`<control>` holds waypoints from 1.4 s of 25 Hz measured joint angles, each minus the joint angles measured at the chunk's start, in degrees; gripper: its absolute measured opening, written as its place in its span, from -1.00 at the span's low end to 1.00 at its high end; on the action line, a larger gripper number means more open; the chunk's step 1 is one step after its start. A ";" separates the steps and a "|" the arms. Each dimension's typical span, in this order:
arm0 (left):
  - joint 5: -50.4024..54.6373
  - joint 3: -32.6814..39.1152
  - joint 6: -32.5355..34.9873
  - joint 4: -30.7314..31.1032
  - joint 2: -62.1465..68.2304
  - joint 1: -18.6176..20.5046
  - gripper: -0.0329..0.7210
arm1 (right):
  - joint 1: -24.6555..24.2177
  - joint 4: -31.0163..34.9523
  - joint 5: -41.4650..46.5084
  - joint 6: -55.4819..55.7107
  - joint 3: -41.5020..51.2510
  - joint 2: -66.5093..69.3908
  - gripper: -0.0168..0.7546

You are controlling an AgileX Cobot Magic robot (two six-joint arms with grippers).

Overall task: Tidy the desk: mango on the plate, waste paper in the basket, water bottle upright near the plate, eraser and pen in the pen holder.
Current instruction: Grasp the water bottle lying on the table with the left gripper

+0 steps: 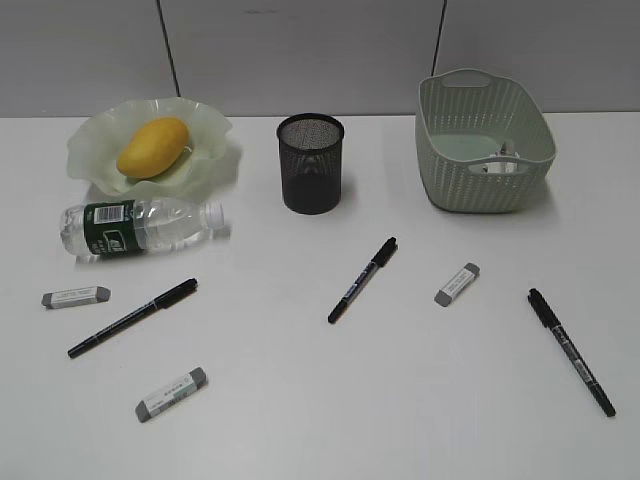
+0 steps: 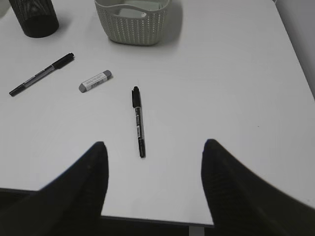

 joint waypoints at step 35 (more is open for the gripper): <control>1.73 -34.20 21.14 -9.44 65.31 0.00 0.58 | 0.00 -0.85 -0.38 0.75 0.00 0.00 0.12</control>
